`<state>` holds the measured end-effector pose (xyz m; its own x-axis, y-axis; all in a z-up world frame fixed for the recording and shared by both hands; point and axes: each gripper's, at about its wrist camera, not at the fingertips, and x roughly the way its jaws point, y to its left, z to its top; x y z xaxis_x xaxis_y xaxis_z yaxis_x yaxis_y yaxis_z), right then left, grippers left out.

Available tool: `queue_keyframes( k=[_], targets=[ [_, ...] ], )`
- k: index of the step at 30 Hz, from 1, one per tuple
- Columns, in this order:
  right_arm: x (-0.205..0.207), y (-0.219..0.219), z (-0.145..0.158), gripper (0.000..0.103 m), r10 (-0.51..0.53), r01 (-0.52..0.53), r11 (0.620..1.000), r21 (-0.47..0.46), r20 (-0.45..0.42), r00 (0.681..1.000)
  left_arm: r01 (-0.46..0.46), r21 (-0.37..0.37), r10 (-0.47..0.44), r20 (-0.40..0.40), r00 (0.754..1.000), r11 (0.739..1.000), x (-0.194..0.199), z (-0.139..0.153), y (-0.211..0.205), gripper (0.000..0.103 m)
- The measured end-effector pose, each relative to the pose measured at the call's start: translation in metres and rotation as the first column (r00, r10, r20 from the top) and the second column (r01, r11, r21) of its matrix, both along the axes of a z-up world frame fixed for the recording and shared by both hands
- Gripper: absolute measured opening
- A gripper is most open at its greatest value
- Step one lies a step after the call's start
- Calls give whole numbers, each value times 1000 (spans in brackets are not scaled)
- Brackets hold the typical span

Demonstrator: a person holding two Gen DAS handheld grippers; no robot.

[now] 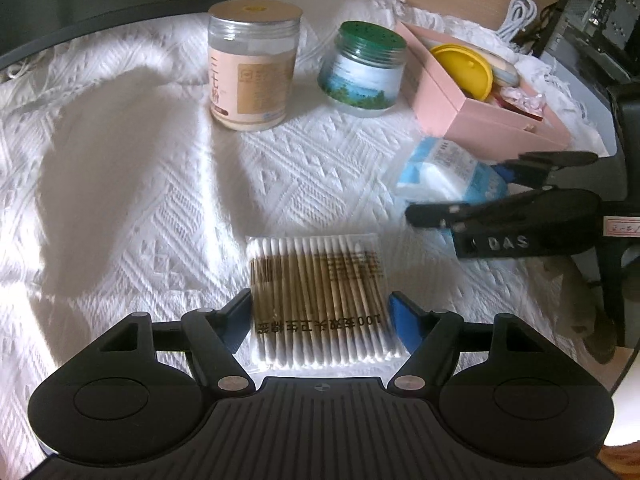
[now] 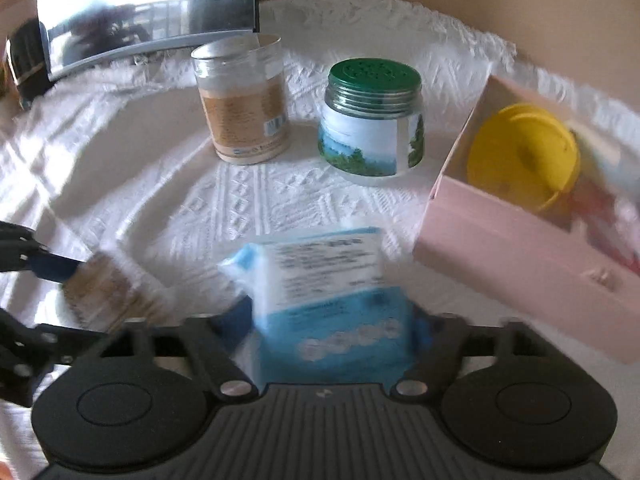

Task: Organize soft objects
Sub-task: 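Grasp the cotton swab pack with the left tool while the right tool grasps the blue pack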

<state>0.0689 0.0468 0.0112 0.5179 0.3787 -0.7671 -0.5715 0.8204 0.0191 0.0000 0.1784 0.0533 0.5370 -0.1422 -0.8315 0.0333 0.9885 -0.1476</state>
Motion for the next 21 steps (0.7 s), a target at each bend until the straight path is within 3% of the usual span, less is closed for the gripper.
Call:
queue_keyframes(
  k=[7, 13, 16, 21],
  targets=[
    [-22, -28, 24, 55, -1, 0, 998, 59, 12, 1000, 67, -24, -67, -12, 998, 997, 8, 0, -19, 77],
    [-47, -78, 49, 55, -89, 87, 994, 66, 39, 995, 186, -41, -187, -3, 982, 982, 16, 9, -58, 77],
    [-56, -107, 60, 55, -158, 154, 987, 53, 76, 984, 225, -60, -224, 26, 974, 972, 23, 19, -76, 77],
    [-66, -157, 72, 55, -265, 258, 964, 66, 126, 956, 236, -72, -225, 138, 965, 969, 52, 54, -103, 77]
  ],
)
